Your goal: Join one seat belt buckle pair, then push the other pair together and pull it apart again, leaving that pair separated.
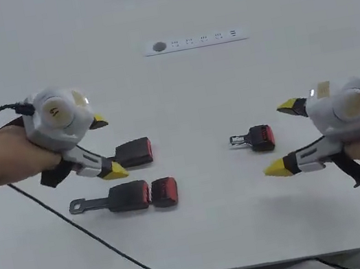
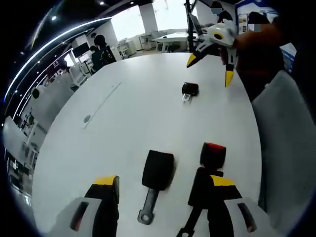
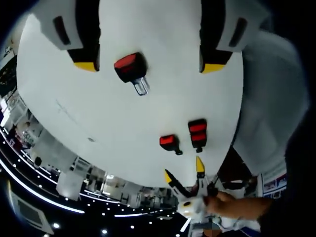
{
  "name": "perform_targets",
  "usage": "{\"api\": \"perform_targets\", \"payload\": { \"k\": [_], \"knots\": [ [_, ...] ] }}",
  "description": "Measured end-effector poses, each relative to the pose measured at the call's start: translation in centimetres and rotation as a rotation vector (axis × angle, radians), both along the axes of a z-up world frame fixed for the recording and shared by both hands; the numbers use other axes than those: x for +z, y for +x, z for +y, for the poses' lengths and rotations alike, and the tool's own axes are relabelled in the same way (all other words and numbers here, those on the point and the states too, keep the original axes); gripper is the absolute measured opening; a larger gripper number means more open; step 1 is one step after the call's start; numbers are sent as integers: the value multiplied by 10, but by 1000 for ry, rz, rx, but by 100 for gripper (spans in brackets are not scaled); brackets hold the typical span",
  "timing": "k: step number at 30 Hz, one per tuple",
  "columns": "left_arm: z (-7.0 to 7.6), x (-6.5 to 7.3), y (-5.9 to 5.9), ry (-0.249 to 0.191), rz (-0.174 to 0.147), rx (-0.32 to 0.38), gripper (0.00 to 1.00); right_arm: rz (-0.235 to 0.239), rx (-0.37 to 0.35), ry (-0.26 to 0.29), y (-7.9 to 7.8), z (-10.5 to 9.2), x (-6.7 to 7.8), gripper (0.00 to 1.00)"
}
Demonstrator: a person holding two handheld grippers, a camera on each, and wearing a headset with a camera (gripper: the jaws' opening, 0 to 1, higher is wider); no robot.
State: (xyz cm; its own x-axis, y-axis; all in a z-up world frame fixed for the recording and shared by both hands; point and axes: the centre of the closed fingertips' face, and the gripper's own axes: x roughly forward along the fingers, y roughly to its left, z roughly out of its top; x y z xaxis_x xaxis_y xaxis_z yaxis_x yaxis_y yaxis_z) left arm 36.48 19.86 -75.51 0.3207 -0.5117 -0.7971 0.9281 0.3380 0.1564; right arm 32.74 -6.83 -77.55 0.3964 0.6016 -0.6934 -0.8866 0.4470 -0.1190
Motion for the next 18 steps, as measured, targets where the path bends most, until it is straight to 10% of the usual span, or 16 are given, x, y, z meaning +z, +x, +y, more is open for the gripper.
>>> {"api": "perform_targets", "payload": {
  "k": [3,9,11,18],
  "knots": [
    [24,4,-5,-22,-76,101,89,4,-35,33,-12,-4,6,86],
    [56,8,-32,-71,-77,190,91,-19,-51,62,-29,-10,13,85],
    [67,13,-34,-64,-127,235,100,-10,-72,74,-31,-13,15,87],
    [86,15,-59,-116,-110,358,100,-45,-110,78,-32,-25,19,100]
  ]
}}
